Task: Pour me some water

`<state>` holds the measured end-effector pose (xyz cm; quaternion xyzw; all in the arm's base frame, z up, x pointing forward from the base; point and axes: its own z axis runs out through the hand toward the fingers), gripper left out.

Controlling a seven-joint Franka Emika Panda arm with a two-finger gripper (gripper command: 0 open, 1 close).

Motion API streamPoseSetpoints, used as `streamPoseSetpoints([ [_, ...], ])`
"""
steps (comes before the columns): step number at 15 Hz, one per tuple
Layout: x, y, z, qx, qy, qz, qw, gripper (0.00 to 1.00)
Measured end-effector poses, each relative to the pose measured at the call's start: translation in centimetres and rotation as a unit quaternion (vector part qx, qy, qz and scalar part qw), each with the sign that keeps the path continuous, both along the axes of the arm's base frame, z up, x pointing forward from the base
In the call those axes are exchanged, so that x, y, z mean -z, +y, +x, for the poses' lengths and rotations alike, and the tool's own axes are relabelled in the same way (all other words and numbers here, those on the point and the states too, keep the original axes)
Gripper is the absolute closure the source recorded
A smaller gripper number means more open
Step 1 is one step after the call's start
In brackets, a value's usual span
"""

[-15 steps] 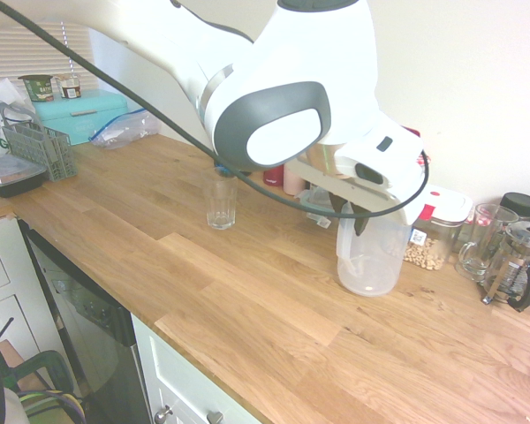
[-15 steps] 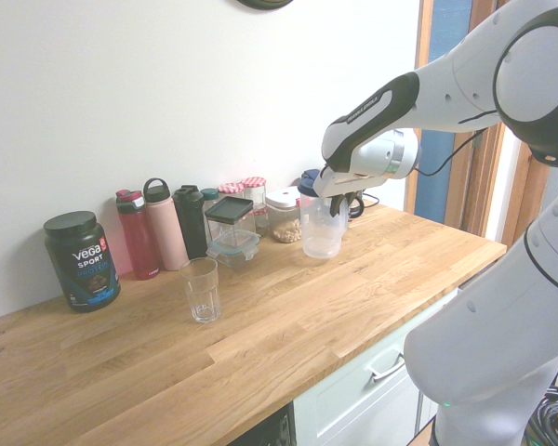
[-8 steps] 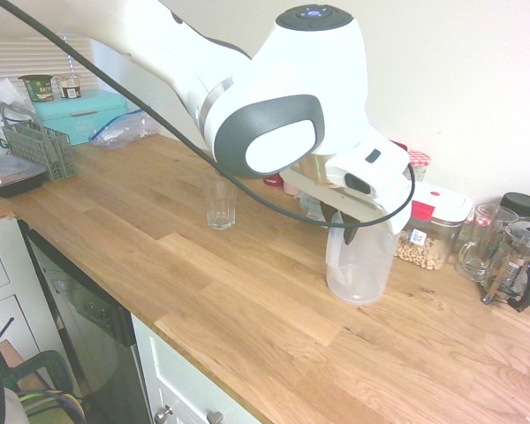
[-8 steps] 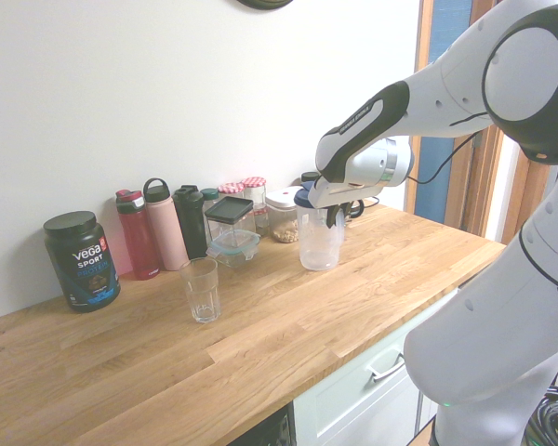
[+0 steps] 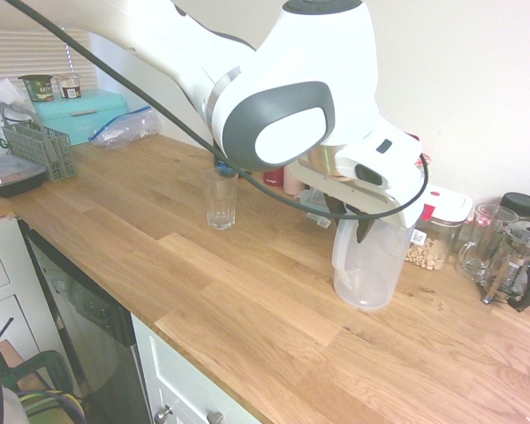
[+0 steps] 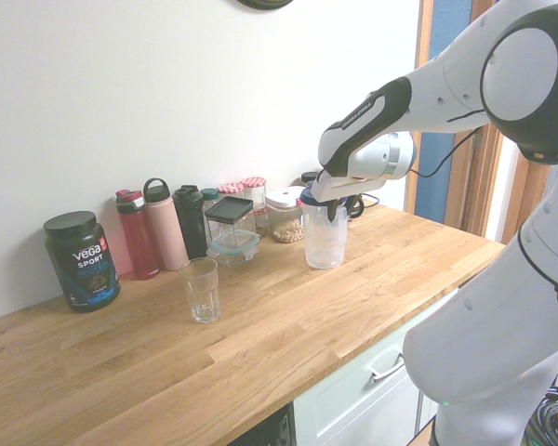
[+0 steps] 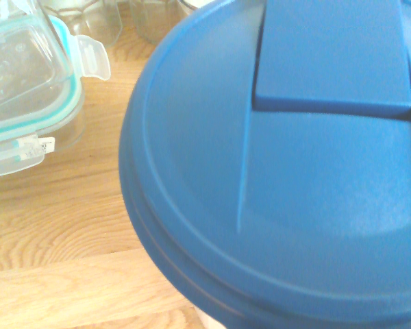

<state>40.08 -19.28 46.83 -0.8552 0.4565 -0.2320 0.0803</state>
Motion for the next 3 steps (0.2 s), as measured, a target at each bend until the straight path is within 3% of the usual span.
streamPoseSetpoints([
  [1,-0.31,0.05,-0.10,-0.005,0.010,0.000,1.000,0.00],
  [3,-1.18,0.26,-0.91,-0.018,0.062,-0.011,0.998,0.00],
])
